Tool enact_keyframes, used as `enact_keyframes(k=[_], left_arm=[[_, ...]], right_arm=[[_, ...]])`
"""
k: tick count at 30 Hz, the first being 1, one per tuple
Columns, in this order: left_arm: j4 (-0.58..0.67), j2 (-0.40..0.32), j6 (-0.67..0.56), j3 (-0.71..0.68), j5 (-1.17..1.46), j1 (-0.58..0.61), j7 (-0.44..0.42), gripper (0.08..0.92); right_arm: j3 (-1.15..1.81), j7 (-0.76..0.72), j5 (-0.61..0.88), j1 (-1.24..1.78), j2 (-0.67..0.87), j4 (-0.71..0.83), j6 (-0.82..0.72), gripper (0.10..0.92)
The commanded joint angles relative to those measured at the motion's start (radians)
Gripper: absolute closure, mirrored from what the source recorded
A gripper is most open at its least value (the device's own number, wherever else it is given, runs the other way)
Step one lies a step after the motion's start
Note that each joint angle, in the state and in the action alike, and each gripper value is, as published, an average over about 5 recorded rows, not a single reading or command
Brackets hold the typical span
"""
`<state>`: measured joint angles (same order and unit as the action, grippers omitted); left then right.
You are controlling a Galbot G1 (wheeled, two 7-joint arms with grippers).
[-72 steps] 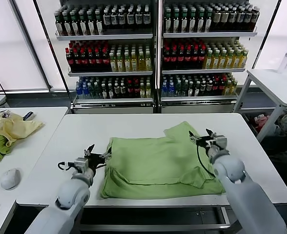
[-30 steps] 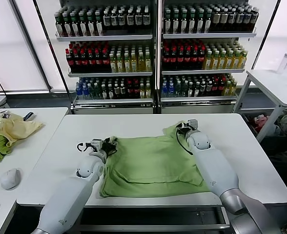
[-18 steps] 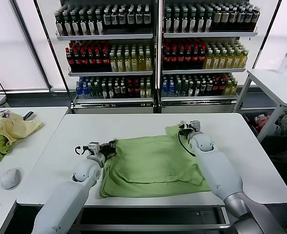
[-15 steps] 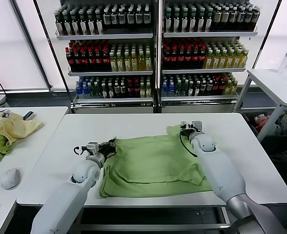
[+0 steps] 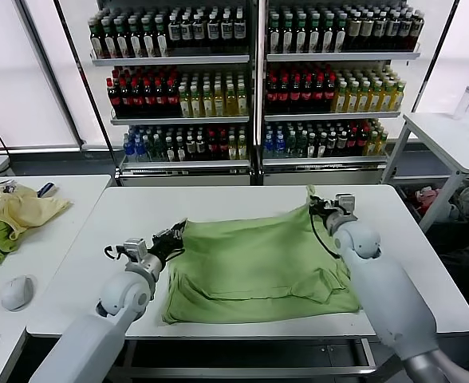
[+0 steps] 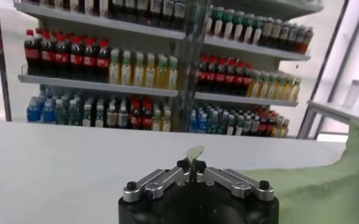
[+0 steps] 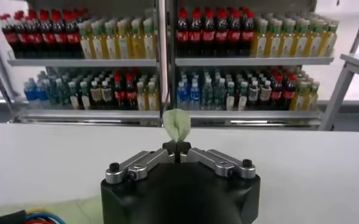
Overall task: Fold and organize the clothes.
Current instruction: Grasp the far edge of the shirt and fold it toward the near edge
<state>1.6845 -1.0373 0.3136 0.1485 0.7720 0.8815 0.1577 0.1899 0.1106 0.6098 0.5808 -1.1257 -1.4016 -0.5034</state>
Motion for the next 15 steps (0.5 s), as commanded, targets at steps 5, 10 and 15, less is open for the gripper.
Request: enact_keyframes(k=[5, 10, 15], left_arm=[[0.258, 0.069, 0.035, 0.111, 0.121, 0.260, -0.007, 0.906], [0.264, 0.074, 0.056, 0.108, 0.069, 0.299, -0.014, 0.906], [0.244, 0.073, 0.071, 0.096, 0.005, 0.308, -0.015, 0.906]], right_arm=[[0.240, 0.011, 0.076, 0.407, 0.173, -0.453, -0.017, 0.912], [0.282, 0.019, 0.074, 0.519, 0.173, -0.499, -0.023, 0.912], [0.286, 0.033, 0.056, 0.570, 0.147, -0.501, -0.027, 0.912]])
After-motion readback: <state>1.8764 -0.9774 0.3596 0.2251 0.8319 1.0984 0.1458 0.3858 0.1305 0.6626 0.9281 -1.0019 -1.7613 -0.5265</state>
